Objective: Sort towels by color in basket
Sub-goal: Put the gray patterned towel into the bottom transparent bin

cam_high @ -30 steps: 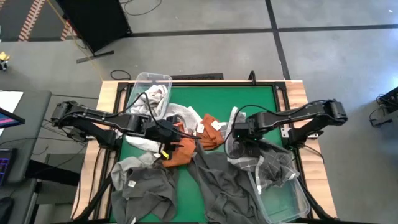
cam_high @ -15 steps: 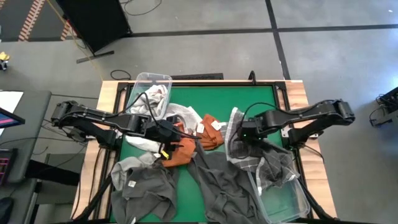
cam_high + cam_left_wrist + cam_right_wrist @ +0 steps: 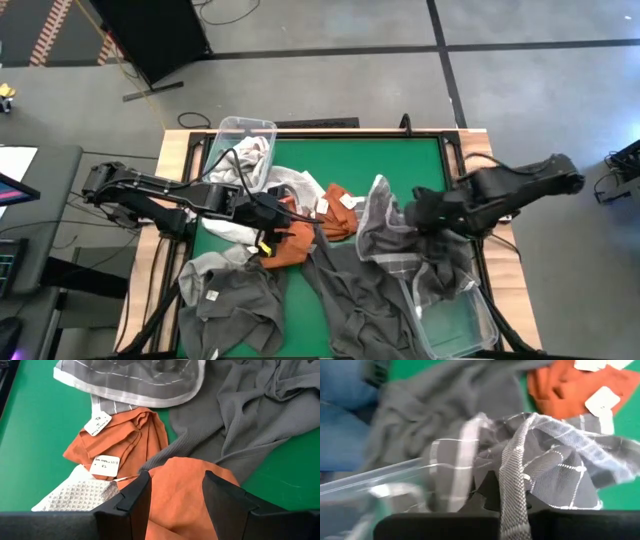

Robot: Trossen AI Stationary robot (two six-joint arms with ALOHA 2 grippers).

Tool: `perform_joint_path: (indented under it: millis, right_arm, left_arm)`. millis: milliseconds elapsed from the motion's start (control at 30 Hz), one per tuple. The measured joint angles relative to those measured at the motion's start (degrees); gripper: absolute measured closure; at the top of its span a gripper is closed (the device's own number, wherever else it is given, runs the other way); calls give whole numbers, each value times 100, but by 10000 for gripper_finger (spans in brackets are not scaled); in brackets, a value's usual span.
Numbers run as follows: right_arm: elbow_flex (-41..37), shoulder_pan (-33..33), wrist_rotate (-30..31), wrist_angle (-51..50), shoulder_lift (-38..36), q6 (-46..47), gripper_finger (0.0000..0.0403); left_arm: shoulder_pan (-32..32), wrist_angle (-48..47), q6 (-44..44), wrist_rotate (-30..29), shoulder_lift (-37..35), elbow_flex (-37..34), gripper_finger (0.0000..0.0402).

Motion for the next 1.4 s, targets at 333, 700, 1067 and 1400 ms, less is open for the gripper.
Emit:
perform_joint_path:
  millis: [333,700,1067,1400]
  right_arm:
    - [440,2177,202,-127,-358,2477,385]
    - [115,3480,555,528,758,4015,384]
    - [-1353,3673,-324,2432,1844,4770,383]
    - [-2377,3525,-812,3792,2017,4962,371]
  left_arm:
    - [2,0,0,0,0,0,234]
    - [0,0,0,0,1,0,234]
    - [1,1,0,0,0,0,234]
    - [0,0,0,0,-1,0,234]
